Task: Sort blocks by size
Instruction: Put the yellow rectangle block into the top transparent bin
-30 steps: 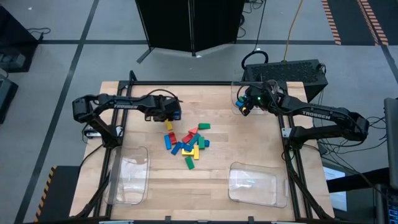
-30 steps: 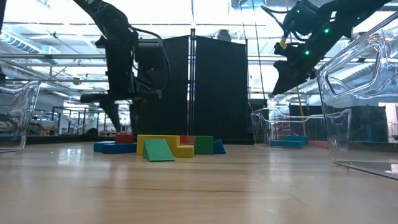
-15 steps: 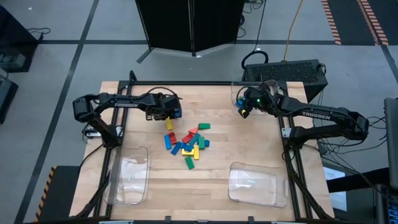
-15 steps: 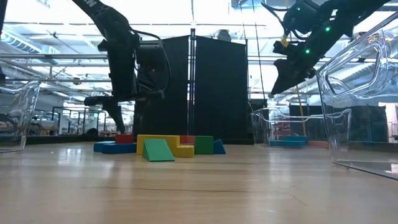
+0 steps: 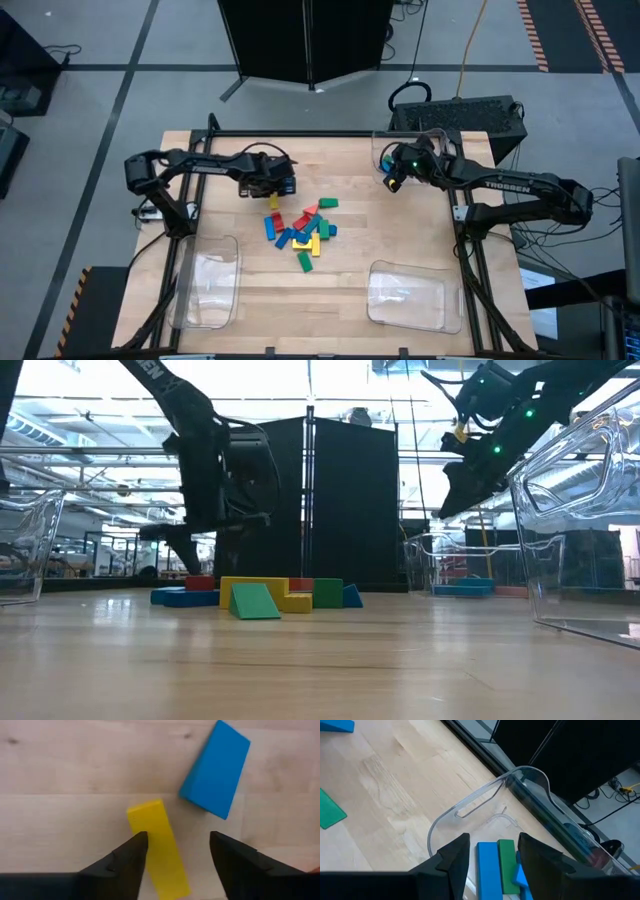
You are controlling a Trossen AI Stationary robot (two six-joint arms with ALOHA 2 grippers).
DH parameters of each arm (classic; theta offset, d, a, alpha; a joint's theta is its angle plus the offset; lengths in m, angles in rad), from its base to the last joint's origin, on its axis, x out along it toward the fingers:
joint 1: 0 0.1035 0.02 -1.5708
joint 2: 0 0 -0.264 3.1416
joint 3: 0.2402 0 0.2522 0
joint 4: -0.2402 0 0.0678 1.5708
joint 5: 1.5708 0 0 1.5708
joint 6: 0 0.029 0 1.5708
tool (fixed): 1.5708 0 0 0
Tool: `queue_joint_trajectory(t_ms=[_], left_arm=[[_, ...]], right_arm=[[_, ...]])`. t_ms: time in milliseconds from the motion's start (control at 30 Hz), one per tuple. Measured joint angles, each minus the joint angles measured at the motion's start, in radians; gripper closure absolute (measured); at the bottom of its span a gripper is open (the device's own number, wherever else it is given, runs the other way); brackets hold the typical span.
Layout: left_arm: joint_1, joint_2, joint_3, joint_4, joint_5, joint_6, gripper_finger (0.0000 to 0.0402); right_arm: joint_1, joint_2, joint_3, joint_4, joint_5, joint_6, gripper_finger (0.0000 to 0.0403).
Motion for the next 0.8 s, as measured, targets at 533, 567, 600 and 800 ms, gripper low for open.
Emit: queue_joint_trajectory(t_ms=[533,567,600,800], left_arm=[[0.014,-0.007,-0.002,-0.05,0.105,0.029,0.0075],[0.014,-0.007,-0.002,-0.059,0.105,0.043,0.0076],[0.014,-0.007,-0.002,-0.069,0.105,0.053,0.0079],[-0.005,-0.007,-0.002,-0.125,0.116,0.123,0.0103]], right_arm=[[0.0,0.0,0.0,0.01,0.0,0.0,0.0241],[0.0,0.0,0.0,0.01,0.0,0.0,0.0241],[0.0,0.0,0.0,0.01,0.0,0.0,0.0241],[0.0,0.0,0.0,0.01,0.0,0.0,0.0241]])
